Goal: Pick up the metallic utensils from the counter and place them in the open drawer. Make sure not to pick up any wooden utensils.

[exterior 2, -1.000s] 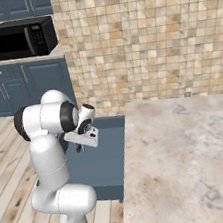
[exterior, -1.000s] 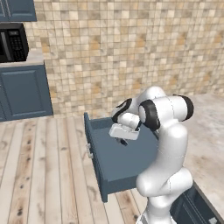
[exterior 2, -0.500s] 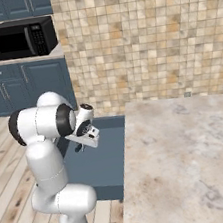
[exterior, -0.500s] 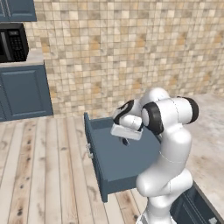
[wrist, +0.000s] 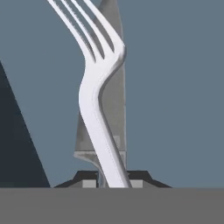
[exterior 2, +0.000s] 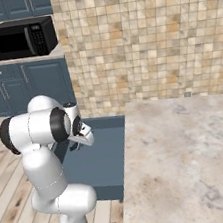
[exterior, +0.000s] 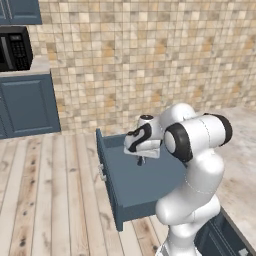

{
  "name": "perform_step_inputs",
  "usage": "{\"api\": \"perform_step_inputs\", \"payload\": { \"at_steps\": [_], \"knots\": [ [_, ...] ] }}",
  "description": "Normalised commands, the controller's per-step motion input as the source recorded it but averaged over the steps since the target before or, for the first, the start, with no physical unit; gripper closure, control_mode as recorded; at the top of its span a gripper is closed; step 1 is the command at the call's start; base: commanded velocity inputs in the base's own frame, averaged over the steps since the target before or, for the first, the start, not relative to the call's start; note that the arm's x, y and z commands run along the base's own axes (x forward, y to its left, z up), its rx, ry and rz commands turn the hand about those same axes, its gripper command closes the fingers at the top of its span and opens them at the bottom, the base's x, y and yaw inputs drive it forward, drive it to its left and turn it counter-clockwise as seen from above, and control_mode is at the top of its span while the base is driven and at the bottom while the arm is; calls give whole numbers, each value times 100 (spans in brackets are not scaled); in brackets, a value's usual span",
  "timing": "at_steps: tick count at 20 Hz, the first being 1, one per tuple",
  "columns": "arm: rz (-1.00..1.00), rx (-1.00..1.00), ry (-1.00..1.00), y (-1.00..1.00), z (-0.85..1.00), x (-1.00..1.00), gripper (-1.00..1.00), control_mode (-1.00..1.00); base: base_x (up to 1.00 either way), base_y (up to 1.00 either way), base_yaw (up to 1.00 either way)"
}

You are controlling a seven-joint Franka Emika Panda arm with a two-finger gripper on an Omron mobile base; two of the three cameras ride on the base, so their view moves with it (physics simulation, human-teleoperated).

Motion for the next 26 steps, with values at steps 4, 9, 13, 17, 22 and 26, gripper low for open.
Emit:
{"api": "perform_step_inputs", "payload": {
  "at_steps": [4,9,13,17,22,26],
  "knots": [
    [-6,-2,5,-31,0,-1,100,-100,0,0,0],
    [0,0,6,-33,-13,1,100,-100,0,0,0],
    [0,0,1,-11,-43,10,100,-100,0,0,0],
    [0,-2,3,-3,-53,25,100,-100,0,0,0],
    [0,0,5,-8,-45,31,100,-100,0,0,0],
    [0,0,8,-3,-47,24,100,-100,0,0,0]
  ]
}}
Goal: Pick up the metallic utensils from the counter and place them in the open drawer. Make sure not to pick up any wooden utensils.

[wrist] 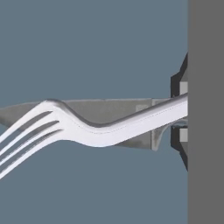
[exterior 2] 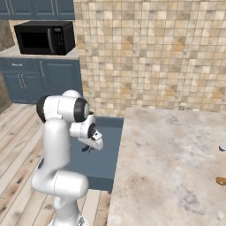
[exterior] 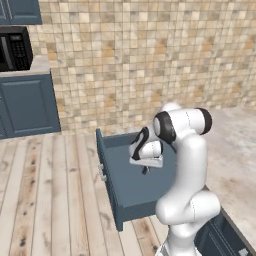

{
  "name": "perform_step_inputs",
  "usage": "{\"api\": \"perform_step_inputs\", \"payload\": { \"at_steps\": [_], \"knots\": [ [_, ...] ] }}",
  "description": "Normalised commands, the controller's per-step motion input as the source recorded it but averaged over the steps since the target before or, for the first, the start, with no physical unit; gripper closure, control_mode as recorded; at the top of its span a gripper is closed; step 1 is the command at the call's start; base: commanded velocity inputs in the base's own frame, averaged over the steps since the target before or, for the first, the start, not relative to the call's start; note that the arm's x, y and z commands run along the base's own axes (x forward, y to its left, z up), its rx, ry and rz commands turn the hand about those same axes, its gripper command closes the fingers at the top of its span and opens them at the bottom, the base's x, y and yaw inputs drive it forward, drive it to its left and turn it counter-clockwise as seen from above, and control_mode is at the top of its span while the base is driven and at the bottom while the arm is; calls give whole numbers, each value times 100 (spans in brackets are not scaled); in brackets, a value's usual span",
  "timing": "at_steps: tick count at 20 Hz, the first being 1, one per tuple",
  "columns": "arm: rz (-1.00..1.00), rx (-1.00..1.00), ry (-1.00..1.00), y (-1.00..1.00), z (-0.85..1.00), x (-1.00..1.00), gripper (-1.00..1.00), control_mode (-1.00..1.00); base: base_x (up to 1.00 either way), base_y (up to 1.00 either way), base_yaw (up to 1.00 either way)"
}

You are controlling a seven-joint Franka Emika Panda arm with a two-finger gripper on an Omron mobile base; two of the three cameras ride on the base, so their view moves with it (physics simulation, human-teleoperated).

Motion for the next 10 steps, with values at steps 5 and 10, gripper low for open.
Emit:
{"api": "perform_step_inputs", "payload": {
  "at_steps": [5,10],
  "knots": [
    [0,0,2,0,-46,19,100,-100,0,0,0],
    [0,0,0,0,-44,21,100,-100,0,0,0]
  ]
}}
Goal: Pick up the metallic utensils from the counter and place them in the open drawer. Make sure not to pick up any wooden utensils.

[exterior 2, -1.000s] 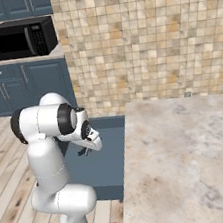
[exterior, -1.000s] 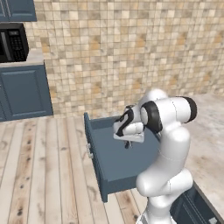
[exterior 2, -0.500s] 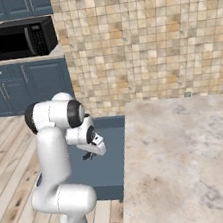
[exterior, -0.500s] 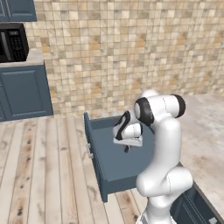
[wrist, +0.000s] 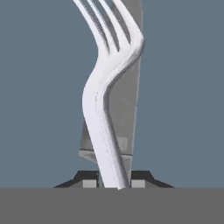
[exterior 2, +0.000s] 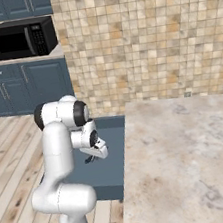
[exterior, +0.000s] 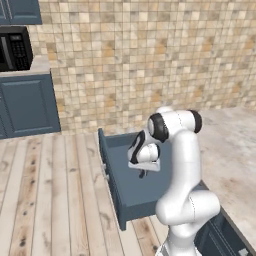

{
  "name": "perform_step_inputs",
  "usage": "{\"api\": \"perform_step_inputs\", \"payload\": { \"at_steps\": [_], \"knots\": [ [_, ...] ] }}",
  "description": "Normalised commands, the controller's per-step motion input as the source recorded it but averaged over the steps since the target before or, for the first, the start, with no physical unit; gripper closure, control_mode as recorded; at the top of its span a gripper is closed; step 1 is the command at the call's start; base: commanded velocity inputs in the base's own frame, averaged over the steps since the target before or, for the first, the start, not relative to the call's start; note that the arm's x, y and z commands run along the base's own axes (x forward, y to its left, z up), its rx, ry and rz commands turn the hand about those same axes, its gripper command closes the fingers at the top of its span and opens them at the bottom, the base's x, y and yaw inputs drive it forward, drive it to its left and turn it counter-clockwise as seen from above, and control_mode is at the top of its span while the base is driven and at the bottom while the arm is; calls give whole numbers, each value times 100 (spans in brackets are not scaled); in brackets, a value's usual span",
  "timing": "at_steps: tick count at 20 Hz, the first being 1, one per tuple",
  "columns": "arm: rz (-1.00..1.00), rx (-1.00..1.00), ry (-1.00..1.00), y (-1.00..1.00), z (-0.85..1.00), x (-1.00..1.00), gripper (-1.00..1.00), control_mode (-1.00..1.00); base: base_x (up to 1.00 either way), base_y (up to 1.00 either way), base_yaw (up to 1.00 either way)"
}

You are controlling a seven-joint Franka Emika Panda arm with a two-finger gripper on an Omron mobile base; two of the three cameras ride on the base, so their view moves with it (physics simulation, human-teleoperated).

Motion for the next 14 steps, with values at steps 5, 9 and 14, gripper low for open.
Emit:
{"api": "perform_step_inputs", "payload": {
  "at_steps": [5,9,14],
  "knots": [
    [0,0,0,0,-50,9,100,-100,0,0,0],
    [0,0,0,3,-36,0,-100,-100,0,0,0],
    [0,0,0,0,14,-5,-100,-100,0,0,0]
  ]
}}
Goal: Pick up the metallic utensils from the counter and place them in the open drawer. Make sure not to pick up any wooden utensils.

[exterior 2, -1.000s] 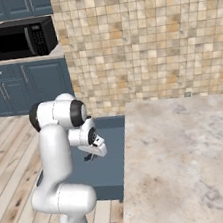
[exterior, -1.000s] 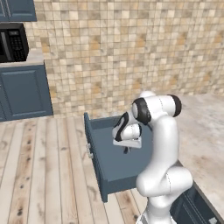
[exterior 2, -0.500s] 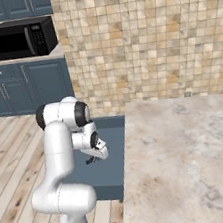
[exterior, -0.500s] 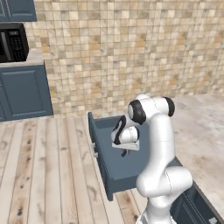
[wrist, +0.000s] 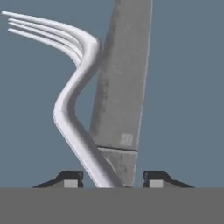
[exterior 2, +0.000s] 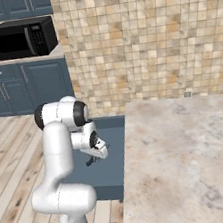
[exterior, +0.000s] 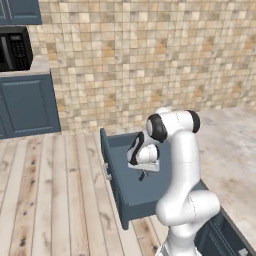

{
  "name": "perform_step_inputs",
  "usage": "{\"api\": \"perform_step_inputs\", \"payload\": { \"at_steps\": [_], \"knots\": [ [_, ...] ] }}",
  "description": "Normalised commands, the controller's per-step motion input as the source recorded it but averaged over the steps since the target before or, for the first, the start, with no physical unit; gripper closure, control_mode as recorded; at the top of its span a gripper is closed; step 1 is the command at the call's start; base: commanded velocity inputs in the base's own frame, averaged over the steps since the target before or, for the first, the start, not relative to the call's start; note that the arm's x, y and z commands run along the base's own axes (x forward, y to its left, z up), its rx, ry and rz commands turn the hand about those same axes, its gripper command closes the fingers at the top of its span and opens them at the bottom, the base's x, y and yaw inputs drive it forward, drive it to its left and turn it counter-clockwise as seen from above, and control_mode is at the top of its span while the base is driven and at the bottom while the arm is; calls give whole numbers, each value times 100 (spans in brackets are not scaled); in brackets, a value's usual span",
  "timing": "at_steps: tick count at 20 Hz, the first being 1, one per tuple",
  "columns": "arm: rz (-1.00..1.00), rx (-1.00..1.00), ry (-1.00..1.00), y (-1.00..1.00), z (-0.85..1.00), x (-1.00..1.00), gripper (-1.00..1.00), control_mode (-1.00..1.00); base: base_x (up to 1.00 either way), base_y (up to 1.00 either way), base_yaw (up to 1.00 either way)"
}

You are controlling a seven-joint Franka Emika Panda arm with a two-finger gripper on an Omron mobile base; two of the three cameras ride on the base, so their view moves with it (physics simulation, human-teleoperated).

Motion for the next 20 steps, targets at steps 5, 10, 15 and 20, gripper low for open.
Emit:
{"api": "perform_step_inputs", "payload": {
  "at_steps": [5,10,15,20],
  "knots": [
    [-3,0,0,0,55,-14,-100,-100,0,0,0],
    [-8,2,0,0,100,-41,-100,-100,0,0,0],
    [-5,2,1,-1,100,-58,-100,-100,0,0,0],
    [0,0,7,-1,100,-44,-100,-100,0,0,0]
  ]
}}
